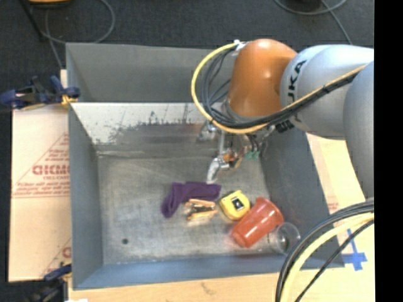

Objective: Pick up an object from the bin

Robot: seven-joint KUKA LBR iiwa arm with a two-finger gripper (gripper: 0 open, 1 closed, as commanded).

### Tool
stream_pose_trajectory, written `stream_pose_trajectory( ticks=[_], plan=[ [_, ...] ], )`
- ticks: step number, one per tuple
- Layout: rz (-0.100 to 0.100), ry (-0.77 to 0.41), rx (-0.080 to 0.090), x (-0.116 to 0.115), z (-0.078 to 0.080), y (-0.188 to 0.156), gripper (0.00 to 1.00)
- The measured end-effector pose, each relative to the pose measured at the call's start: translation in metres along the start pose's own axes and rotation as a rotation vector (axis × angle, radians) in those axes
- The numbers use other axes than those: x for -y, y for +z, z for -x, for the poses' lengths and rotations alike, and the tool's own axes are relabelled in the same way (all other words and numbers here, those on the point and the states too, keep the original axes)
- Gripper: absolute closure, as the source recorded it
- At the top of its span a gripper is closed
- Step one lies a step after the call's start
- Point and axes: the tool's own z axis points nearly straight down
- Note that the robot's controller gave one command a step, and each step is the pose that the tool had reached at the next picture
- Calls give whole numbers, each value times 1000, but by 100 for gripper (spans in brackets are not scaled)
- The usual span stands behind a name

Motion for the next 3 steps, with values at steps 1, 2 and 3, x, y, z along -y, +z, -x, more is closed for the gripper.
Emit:
stream_pose_trajectory(
  ticks=[1,2,3],
  plan=[
    [2,-197,-1,-43,3,10,0],
    [2,-380,-1,-46,-3,-5,0],
    [1,-589,1,-56,-5,67,0]
  ],
)
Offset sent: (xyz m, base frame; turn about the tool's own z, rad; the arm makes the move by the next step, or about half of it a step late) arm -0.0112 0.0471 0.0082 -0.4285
